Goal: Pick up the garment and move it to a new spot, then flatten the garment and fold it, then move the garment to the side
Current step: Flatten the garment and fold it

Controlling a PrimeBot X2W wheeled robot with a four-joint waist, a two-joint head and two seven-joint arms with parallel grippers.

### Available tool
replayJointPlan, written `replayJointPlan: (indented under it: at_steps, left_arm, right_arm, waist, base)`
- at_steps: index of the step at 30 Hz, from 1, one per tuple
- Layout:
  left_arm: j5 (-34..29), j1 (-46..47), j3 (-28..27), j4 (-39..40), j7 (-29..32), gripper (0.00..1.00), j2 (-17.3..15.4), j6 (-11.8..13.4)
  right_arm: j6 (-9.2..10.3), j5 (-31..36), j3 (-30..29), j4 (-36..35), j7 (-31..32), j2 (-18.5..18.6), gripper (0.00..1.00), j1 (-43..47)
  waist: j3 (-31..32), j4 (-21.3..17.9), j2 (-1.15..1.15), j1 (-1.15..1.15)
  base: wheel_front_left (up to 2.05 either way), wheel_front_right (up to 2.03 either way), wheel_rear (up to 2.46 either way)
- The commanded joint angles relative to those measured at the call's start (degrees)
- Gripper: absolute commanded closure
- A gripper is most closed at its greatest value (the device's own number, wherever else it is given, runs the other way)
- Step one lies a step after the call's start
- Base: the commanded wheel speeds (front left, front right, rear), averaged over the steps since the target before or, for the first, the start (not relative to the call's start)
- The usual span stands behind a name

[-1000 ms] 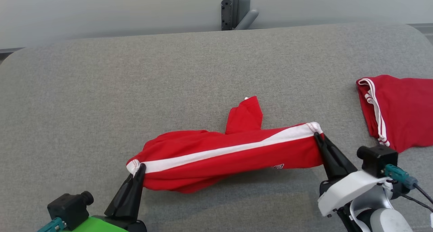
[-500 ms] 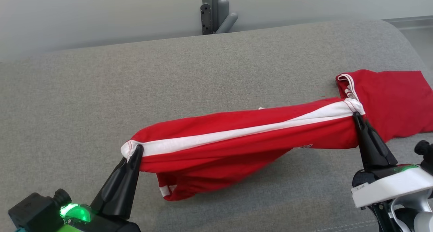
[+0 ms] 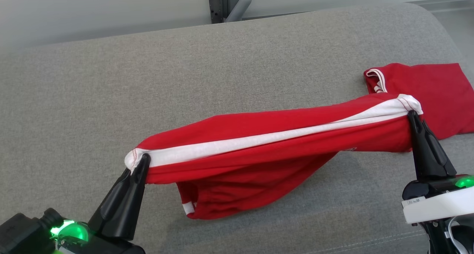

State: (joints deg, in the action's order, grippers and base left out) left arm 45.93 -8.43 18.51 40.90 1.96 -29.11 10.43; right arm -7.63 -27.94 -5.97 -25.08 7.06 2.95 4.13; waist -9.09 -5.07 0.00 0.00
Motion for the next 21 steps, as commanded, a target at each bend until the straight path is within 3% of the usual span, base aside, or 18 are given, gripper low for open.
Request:
replayJointPlan:
  at_steps: [1, 9, 15, 21]
  left_arm:
    - [-0.06, 0.69, -0.89, -0.21, -0.09, 1.00, -0.48, 0.60]
    - [-0.42, 4.72, 0.10, -4.72, 0.42, 1.00, 0.05, -0.91]
    - [-1.31, 16.29, 1.49, -14.12, 1.06, 1.00, 1.84, -4.23]
    - [-3.98, 28.11, 1.99, -22.33, -0.46, 1.00, 4.29, -6.01]
  right_arm:
    - [0.27, 0.37, -0.80, 0.32, -0.04, 0.12, 1.00, -0.05]
    - [0.21, 2.89, 4.24, 4.28, -0.83, 0.24, 1.00, -4.32]
    - [0.17, 5.10, 11.18, 11.19, -2.85, 0.81, 1.00, -15.08]
    - [0.17, 5.64, 15.21, 19.12, -7.08, 0.50, 1.00, -25.60]
  waist:
    - [-0.13, -0.03, 0.00, 0.00]
    - [-1.25, 0.47, 0.00, 0.00]
    - [-0.97, 1.12, 0.00, 0.00]
    - [-0.13, 1.82, 0.00, 0.00]
  base:
    - [0.00, 0.00, 0.00]
    - [0.00, 0.00, 0.00]
    - [0.00, 0.00, 0.00]
    - [0.00, 0.00, 0.00]
